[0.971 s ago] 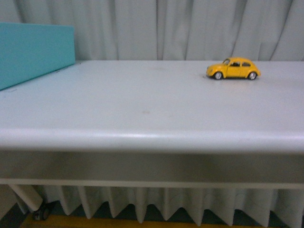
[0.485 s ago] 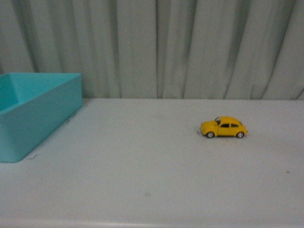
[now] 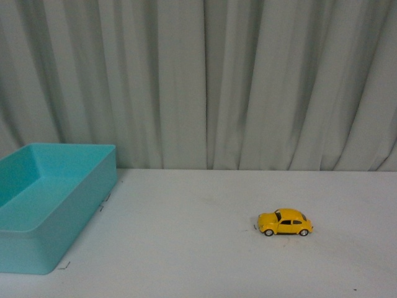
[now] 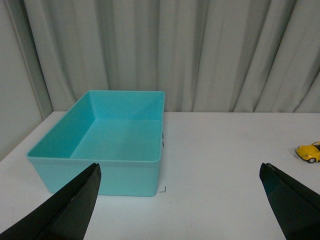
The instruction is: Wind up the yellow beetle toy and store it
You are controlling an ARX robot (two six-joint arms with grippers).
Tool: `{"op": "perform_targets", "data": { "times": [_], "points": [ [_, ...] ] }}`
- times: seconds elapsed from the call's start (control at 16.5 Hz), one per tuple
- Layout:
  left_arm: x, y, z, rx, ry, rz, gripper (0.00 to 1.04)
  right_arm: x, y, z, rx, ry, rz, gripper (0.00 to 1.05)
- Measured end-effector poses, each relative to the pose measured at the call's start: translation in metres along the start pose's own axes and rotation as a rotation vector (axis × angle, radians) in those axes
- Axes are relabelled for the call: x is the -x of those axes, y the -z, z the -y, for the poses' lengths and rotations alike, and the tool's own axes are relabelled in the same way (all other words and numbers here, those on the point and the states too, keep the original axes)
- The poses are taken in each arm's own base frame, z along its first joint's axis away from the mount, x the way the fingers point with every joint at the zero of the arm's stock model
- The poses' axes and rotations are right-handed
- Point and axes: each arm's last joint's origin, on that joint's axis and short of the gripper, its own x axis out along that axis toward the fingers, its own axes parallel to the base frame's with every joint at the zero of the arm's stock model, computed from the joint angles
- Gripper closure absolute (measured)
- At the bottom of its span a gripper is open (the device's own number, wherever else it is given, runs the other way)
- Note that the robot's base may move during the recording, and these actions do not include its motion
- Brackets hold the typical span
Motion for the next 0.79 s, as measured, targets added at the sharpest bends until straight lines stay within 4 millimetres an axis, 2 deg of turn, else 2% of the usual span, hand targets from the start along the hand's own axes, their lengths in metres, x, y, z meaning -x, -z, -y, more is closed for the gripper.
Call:
{"op": "perform_targets", "data": {
  "times": [0.79],
  "points": [
    [0.0, 0.0005, 0.0, 0.0, 0.0, -0.005, 0.07, 0.0, 0.0005, 0.0, 0.0, 0.0, -0.005, 0.07]
  ]
}}
